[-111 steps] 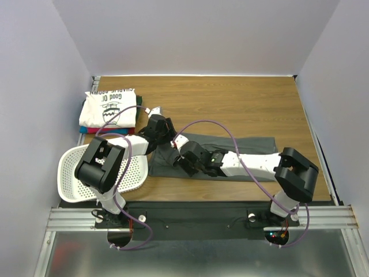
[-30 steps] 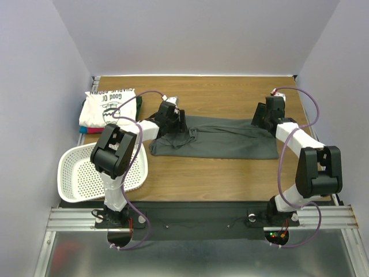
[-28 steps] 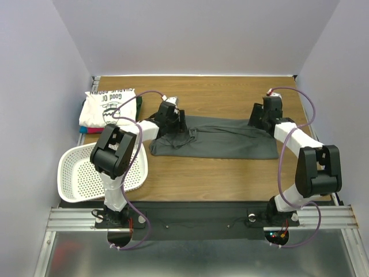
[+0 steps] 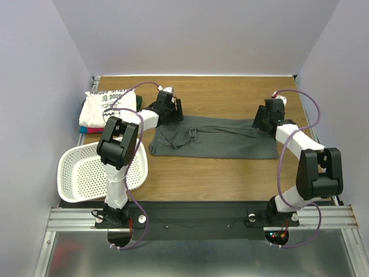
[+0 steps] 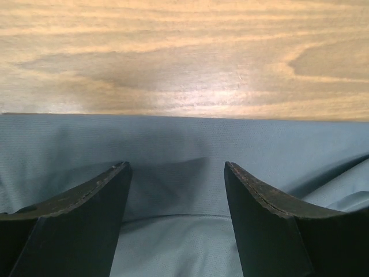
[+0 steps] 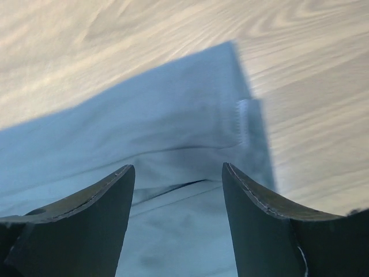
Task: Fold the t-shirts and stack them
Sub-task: Fold the tshirt
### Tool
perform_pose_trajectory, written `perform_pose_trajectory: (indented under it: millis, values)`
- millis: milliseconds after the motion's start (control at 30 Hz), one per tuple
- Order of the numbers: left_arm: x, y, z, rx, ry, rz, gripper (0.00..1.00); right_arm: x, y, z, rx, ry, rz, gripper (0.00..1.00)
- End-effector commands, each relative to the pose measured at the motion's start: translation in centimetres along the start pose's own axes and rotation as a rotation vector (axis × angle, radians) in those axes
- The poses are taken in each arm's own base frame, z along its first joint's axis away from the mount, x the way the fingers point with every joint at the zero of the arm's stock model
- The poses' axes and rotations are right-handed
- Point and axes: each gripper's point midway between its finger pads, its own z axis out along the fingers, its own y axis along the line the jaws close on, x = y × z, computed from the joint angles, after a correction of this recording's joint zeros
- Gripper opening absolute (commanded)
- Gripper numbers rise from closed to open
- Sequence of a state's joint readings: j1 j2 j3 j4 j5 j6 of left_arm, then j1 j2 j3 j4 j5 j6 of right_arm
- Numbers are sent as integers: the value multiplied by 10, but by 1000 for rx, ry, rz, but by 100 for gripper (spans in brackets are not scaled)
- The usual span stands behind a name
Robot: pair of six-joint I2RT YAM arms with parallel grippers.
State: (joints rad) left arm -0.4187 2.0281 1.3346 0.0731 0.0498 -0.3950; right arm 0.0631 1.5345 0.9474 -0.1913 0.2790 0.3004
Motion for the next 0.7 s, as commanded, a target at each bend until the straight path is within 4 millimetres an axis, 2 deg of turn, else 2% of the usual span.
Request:
perform_pose_trajectory:
  millis: [0,133,400,567,667]
  values:
    - [-3,-2,-4,33,-14,-12,77,-9,-33,-13,82,-36,68,68]
    - [0,-1,-4,40,-10,-14,77,-6,-49,-12,99,-23,99,68]
    - [1,-2,-6,52,-9,-18,77,10,-54,9,106,51,115,67]
    - [1,-1,-5,49,-11,-19,77,7,-51,21,86,45,121,65]
    - [2,0,-5,47,-7,-20,77,7,-51,31,86,50,115,59]
